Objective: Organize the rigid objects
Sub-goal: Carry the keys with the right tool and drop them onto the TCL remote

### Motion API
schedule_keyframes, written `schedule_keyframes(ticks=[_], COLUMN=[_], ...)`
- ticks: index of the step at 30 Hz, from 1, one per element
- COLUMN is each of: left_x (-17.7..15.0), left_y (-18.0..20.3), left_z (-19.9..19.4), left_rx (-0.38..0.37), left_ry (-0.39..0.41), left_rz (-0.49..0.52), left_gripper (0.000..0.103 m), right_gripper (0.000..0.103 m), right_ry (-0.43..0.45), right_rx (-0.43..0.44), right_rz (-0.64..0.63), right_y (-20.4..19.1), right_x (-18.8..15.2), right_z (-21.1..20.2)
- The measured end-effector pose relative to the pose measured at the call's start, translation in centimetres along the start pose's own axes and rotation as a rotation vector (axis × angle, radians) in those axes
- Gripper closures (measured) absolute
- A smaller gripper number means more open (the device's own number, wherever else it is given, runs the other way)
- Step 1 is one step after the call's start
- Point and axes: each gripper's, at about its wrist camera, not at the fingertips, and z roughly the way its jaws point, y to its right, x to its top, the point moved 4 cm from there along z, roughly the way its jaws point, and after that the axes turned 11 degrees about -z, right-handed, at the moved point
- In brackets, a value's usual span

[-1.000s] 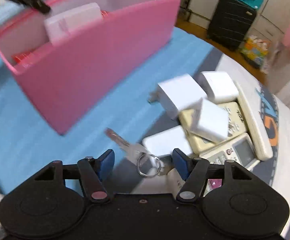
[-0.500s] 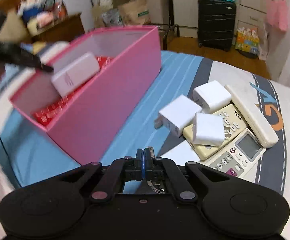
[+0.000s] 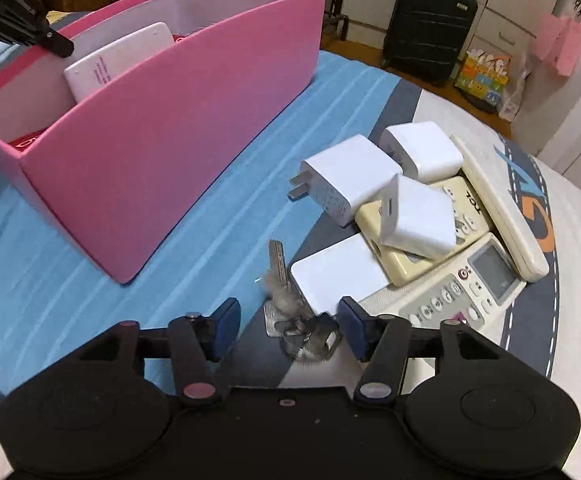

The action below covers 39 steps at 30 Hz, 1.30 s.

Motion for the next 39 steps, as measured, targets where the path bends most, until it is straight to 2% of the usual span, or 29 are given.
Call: schedule_keyframes(ticks=[1,2,3,8,13,16,22,26,30,32,36,39], left_x=[0.0,0.0,0.0,0.0,0.0,0.0,0.0,0.0,0.1,0.1,0.0,0.1], left_y=[0.0,0.0,0.0,0.0,-0.1,-0.1,-0.2,-0.5,-0.6,-0.7,-0.9,-1.0], left_z=[0.0,0.0,0.0,0.0,0.1,0.1,0.1,0.0,-0.1,-0.1,-0.1,-0.1], left_rx=[0.001,0.000,0.000,-0.003,-0.006,-0.007,-0.016,-0.029,-0.035,-0.037,-0.048,-0.056], left_ry=[0.000,0.000,0.000,-0.001,-0.002,-0.003,-0.006,-0.006,-0.004,-0.002,-0.002,-0.003], left_rz=[0.001,0.000,-0.001,-0.006,-0.014,-0.016,-0.030,-0.042,-0.052,-0.052,-0.056,-0.060], left_gripper=[0.098,0.098,0.098,0.098,0.098,0.098,0.098,0.098,0.099,0.099,0.099,0.099], right_gripper=[0.049,0.071,0.086,0.097,0.098,0.098,0.098,0.098,0.098,0.098,0.098,0.098], right_ry=[0.001,0.008,0.014,0.080,0.183,0.268,0.416,0.494,0.481,0.454,0.365,0.321], right_rx=[-0.010,-0.016,-0.025,0.007,0.103,0.170,0.217,0.313,0.453,0.486,0.554,0.572], right_rz=[-0.014,-0.017,-0.004,0.118,0.311,0.379,0.420,0.394,0.379,0.369,0.399,0.445], right_y=[-0.3,-0.4,-0.4,0.9,3.7,4.7,4.7,4.0,2.1,0.9,-0.8,-1.5], right_x=[0.0,0.0,-0.2,-0.4,-0.1,0.2,1.5,5.1,10.5,13.2,18.5,21.3], right_z=[-0.2,-0.4,-0.8,-2.8,-4.2,-5.4,-8.5,-11.2,-11.0,-9.7,-5.1,-1.3])
